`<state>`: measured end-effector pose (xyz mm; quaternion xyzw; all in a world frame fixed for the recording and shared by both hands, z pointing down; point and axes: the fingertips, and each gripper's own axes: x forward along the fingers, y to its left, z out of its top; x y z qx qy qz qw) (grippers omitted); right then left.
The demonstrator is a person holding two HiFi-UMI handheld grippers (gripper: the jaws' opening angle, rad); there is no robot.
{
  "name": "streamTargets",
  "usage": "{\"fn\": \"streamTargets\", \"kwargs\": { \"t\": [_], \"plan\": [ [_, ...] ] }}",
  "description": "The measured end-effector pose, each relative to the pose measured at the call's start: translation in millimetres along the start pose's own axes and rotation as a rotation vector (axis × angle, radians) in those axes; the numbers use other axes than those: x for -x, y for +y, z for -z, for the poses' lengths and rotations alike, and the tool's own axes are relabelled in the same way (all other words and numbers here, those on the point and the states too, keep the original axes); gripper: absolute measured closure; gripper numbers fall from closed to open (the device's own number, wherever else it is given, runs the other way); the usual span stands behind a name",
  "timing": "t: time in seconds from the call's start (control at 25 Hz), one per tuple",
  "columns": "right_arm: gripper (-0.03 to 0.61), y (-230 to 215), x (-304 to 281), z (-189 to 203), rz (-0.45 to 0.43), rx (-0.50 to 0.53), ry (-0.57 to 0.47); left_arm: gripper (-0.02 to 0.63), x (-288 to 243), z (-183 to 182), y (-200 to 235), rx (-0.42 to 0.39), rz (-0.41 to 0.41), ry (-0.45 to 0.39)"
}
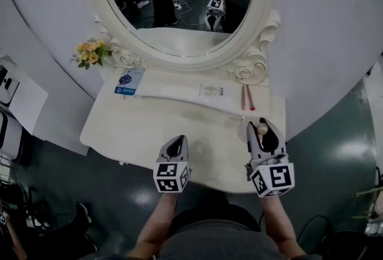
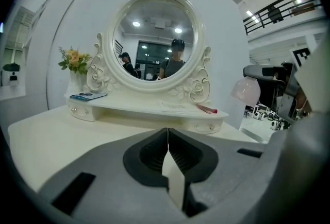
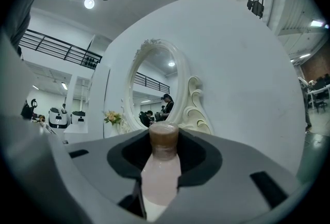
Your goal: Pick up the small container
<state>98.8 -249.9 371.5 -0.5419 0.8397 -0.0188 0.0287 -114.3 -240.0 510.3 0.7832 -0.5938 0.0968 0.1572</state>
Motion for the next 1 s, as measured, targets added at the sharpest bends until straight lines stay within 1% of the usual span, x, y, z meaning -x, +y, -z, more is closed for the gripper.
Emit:
{"fn": "streamTargets", "kwargs": {
  "t": [1.0],
  "plan": [
    [0.436, -3.6, 1.0, -10.0, 0.001, -0.002, -0.028, 0.606, -1.9, -2.9, 1.3, -0.004, -0.009, -0.006]
  ]
}}
